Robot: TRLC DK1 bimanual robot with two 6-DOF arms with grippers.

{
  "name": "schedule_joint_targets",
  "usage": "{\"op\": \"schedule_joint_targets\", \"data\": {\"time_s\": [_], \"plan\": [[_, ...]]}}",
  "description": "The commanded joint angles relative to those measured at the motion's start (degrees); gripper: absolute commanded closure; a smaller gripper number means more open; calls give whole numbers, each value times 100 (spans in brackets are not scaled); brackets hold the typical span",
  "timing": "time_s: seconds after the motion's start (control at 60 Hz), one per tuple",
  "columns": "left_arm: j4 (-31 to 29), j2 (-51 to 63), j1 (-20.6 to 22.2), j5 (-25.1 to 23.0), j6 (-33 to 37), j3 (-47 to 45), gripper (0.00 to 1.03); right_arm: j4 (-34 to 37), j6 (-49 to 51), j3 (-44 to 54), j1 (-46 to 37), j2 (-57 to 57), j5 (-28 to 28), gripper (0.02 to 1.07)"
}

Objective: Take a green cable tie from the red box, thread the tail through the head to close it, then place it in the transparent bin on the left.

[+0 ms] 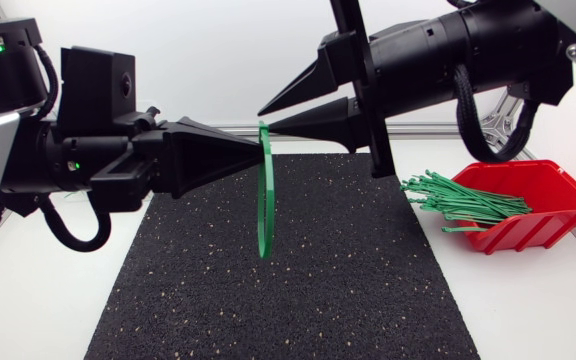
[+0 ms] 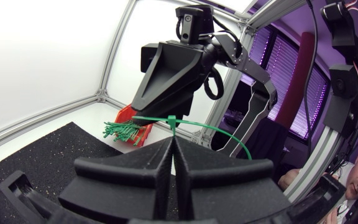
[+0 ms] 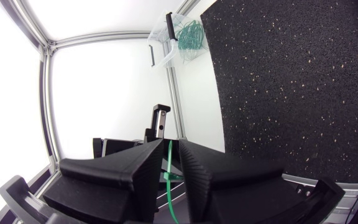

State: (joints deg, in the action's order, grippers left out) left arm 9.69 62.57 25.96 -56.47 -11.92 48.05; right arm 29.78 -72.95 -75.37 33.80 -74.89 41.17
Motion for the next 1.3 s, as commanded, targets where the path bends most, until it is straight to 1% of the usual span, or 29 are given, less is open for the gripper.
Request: {"op": "schedule_joint_targets", "data": {"time_s": [0.0,0.05,0.167,0.35,0.4,0.75,0.783,0.883,0.917,1.05,1.283], "plan": [[94,63,24,4,85,90,100,45,35,-4,83,71,58,82],[94,63,24,4,85,90,100,45,35,-21,100,71,58,84],[112,72,-12,4,94,64,100,37,26,-21,109,71,32,96],[112,36,-29,4,111,38,100,1,17,-21,118,54,14,97],[112,28,-38,4,120,29,100,1,17,-21,118,71,5,101],[68,-104,-20,57,269,-42,100,19,26,-39,135,98,-39,101],[24,-148,32,171,331,-50,100,19,26,-56,127,80,-47,101],[-126,-254,164,268,480,-50,100,1,35,-92,127,-43,-109,101],[-178,-324,261,373,542,-68,100,-16,35,-100,127,-113,-162,101],[-345,-579,446,435,595,-59,100,-130,44,-109,127,-368,-302,101],[-539,-869,569,435,595,-42,100,-218,44,-74,144,-553,-399,101]]}}
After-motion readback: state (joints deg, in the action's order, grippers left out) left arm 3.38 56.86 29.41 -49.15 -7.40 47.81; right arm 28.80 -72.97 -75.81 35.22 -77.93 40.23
